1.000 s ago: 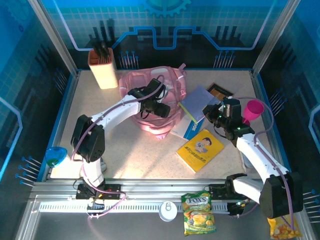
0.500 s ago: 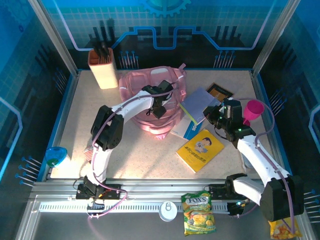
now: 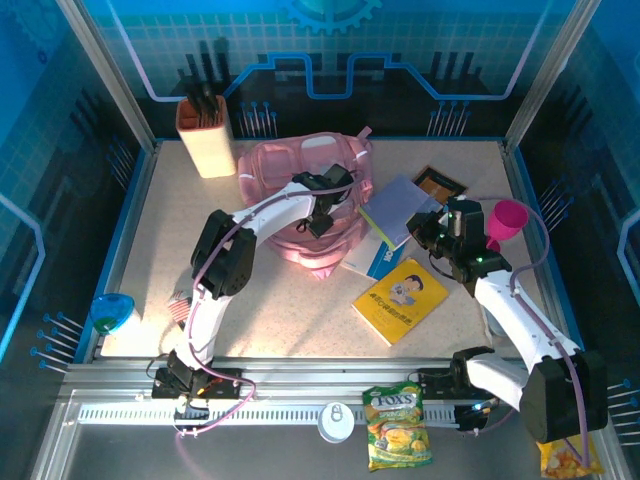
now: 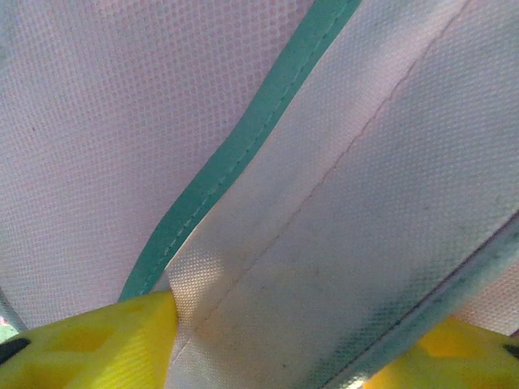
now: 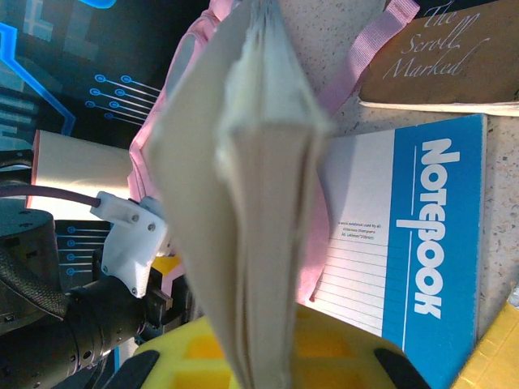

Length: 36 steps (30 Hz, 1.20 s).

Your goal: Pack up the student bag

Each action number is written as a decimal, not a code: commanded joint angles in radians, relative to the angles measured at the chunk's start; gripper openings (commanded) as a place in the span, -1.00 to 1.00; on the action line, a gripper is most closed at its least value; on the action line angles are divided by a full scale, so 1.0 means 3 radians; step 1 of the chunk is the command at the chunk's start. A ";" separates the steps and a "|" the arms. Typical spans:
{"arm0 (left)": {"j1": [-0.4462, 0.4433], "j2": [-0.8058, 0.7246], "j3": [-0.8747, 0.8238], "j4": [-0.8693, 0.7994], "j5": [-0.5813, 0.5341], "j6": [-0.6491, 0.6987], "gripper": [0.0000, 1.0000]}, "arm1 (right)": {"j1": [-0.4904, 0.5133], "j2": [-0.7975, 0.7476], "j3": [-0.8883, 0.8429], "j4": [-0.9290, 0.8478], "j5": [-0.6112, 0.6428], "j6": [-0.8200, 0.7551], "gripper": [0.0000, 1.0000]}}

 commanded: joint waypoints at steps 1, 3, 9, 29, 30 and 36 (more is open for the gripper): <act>-0.0037 0.0025 0.0181 -0.0142 -0.0062 -0.0028 -0.03 | -0.0058 -0.0082 -0.0004 -0.0003 0.0053 -0.0006 -0.89; -0.0036 -0.0067 0.0194 -0.0127 0.0031 -0.0122 -0.23 | -0.0058 -0.0108 -0.0004 -0.0033 0.0068 -0.0022 -0.89; -0.0036 -0.0349 0.0118 0.0049 0.0086 -0.0243 -0.58 | -0.0100 -0.0269 0.0031 -0.0195 0.0158 -0.0093 -0.89; -0.0022 -0.1054 -0.0102 0.0830 -0.0087 -0.0580 -1.00 | -0.0178 -0.0549 0.0020 -0.0377 -0.0424 0.0151 -0.85; -0.0024 -0.1075 -0.0107 0.0860 -0.0088 -0.0595 -1.00 | -0.0170 -0.0544 0.0008 -0.0341 -0.0439 0.0174 -0.85; -0.0026 -0.1166 -0.0078 0.1036 -0.0132 -0.0629 -1.00 | 0.0035 -0.0321 -0.0019 -0.0047 -0.0514 0.0387 -0.84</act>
